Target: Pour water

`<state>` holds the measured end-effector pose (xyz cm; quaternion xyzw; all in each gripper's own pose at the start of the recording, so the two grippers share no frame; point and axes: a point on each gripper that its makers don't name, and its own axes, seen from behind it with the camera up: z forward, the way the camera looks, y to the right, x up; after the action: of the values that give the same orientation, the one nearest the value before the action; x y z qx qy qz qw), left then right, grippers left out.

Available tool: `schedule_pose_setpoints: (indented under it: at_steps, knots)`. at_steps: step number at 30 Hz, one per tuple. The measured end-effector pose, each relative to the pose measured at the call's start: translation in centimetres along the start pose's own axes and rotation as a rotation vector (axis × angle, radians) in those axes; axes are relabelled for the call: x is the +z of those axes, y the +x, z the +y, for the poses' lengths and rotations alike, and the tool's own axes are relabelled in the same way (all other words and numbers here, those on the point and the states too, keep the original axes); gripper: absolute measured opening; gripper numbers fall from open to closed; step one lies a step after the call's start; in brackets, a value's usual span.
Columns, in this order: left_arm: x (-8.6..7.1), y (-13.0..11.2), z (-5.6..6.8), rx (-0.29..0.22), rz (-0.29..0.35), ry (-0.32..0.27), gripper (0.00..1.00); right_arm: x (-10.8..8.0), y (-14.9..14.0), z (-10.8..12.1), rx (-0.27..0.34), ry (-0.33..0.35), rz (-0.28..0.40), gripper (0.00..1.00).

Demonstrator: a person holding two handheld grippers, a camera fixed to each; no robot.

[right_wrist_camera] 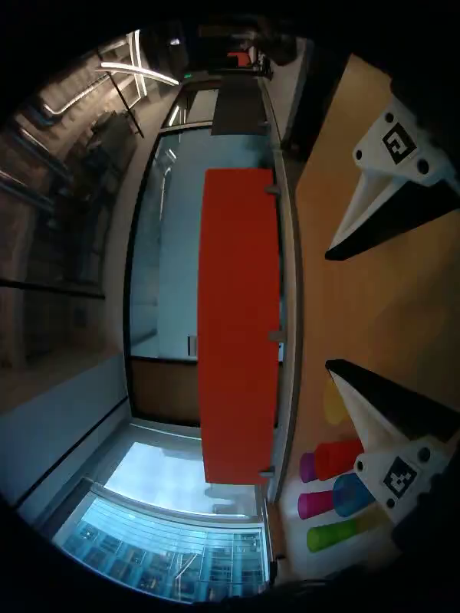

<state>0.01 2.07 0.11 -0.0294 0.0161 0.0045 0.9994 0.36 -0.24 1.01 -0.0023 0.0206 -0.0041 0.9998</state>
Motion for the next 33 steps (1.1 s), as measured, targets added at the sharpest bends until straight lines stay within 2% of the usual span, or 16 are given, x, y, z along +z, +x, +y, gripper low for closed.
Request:
schedule_pose_setpoints:
  at_steps: [9,33]
  knots:
    - [0.0,0.0,0.0,0.0,0.0,0.0,0.98,0.2,-1.2,0.3,0.004,-0.008,-0.019,1.0]
    - [0.0,0.0,0.0,0.0,0.0,0.0,0.98,0.0,-1.1,0.7,0.013,-0.01,-0.024,1.0]
